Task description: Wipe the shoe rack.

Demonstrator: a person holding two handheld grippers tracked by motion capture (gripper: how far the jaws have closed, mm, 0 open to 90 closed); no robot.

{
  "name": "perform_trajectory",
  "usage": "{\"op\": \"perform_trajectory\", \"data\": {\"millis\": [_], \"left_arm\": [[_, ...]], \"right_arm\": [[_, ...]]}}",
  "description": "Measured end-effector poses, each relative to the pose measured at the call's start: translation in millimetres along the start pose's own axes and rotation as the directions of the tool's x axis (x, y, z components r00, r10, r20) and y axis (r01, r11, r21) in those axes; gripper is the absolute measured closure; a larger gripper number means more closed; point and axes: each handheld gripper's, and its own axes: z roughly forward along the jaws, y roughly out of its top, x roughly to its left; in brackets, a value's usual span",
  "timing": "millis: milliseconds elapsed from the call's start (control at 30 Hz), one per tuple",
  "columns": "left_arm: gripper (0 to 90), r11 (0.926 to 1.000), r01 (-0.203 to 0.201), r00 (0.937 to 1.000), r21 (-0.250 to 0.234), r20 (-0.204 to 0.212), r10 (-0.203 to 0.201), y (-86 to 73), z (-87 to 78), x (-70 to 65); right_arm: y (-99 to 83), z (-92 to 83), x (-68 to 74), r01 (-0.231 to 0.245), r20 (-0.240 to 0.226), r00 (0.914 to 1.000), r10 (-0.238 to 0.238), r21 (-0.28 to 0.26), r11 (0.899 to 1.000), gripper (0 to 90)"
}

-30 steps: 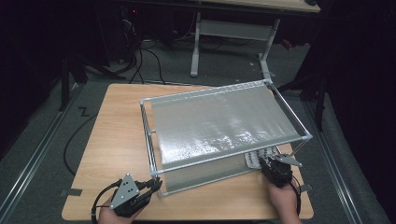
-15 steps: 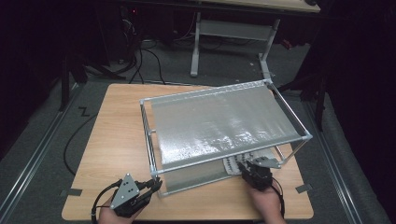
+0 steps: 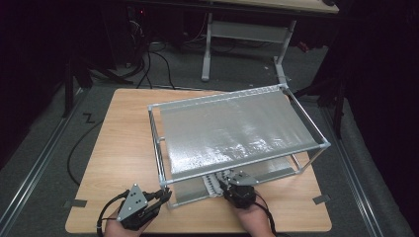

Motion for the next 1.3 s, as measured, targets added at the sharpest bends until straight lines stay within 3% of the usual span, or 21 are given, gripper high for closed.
{"op": "perform_trajectory", "data": {"millis": [167,400,600,1133,1300], "left_arm": [[80.5,1.0000,0.000,1.0000,-0.002,0.001,0.000,-0.1,0.1,0.1],[80.5,0.9999,-0.008,0.9999,-0.009,0.005,0.009,0.2,0.8,0.9],[80.5,0.9999,-0.008,0.9999,-0.010,0.008,0.008,0.0,0.7,1.2],[80.6,0.9998,0.001,1.0000,-0.019,0.005,-0.001,-1.1,1.1,0.7],[80.5,1.0000,0.005,1.0000,-0.008,-0.001,-0.005,-1.1,0.5,-0.2]], "right_arm": [[7.0,7.3,25.8,0.046,-0.047,0.9978,-0.047,-0.004,0.999,70.4],[14.5,14.7,66.0,0.094,-0.130,0.9868,-0.096,-0.025,0.995,70.4],[18.0,17.3,88.2,0.133,-0.159,0.9777,-0.137,-0.037,0.990,70.8],[17.4,16.0,95.3,0.169,-0.169,0.9701,-0.174,-0.046,0.985,67.9],[18.1,16.3,95.1,0.165,-0.164,0.9719,-0.169,-0.038,0.986,67.7]]}}
